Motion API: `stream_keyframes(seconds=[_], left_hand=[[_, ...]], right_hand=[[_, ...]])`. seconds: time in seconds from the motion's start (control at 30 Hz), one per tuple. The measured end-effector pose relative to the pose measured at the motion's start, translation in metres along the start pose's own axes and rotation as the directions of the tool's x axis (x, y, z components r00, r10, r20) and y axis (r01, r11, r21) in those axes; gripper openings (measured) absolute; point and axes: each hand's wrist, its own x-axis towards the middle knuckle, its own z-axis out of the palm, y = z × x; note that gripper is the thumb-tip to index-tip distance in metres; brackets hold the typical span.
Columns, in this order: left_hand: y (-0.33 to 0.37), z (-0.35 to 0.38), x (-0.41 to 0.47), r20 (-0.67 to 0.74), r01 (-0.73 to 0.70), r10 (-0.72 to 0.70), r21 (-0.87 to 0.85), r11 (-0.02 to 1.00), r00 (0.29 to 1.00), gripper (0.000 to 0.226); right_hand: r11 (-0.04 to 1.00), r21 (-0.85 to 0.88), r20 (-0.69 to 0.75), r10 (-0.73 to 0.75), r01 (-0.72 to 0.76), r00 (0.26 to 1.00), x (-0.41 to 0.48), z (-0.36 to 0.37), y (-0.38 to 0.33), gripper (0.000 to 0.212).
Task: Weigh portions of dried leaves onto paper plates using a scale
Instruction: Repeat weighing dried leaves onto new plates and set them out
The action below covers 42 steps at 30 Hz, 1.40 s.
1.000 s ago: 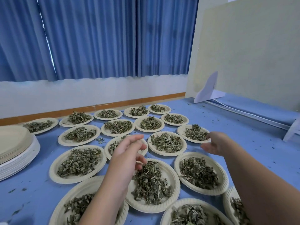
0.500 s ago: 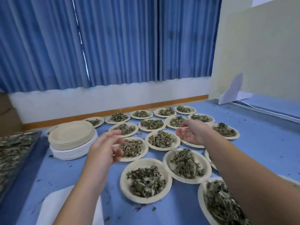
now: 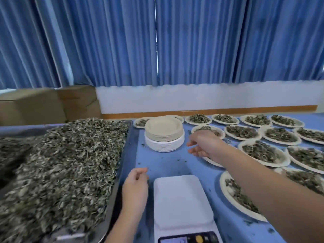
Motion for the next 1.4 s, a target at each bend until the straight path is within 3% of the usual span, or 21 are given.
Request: stream_keyframes(seconds=[0.13,0.23,0.3,0.37,0.47,0.73,1.0,1.17,1.4], left_hand=[[-0.009,0.0,0.013,-0.038,-0.008,0.01,0.049,0.999,0.999,0.025],[-0.011,0.003,0.015,-0.02,0.013,-0.011,0.11,0.994,1.0,0.023],[-0.013,0.004,0.014,0.003,0.015,-0.016,0.162,0.987,1.0,0.02],[-0.013,0.003,0.013,0.011,0.016,-0.018,0.183,0.983,1.0,0.019],[-0.01,0.002,0.012,0.019,0.024,-0.028,0.196,0.98,0.999,0.019],[-0.005,0.0,0.011,0.037,0.028,-0.039,0.259,0.965,0.999,0.018],[-0.004,-0.002,0.009,0.054,0.031,-0.048,0.276,0.961,0.997,0.017],[-0.003,-0.002,0.008,0.068,0.027,-0.05,0.295,0.955,0.996,0.017],[-0.003,-0.003,0.006,0.09,0.005,-0.037,0.336,0.942,0.995,0.016]], right_hand=[[0.907,-0.372,0.014,-0.208,0.198,0.978,0.028,0.047,-0.005,0.03],[0.538,-0.751,0.156,-0.42,0.384,0.894,0.053,0.063,-0.023,0.048],[0.389,-0.835,0.252,-0.359,0.39,0.899,0.068,0.069,-0.031,0.053],[0.33,-0.874,0.28,-0.257,0.356,0.925,0.077,0.075,-0.035,0.045],[0.295,-0.885,0.283,-0.271,0.359,0.92,0.082,0.079,-0.04,0.03],[0.463,-0.832,0.23,-0.213,0.306,0.949,0.091,0.071,-0.042,0.021],[0.5,-0.798,0.236,-0.256,0.337,0.938,0.094,0.061,-0.051,0.012],[0.691,-0.65,0.155,-0.289,0.318,0.945,0.091,0.055,-0.053,0.009],[0.685,-0.651,0.096,-0.354,0.328,0.93,0.082,0.046,-0.053,0.01]])
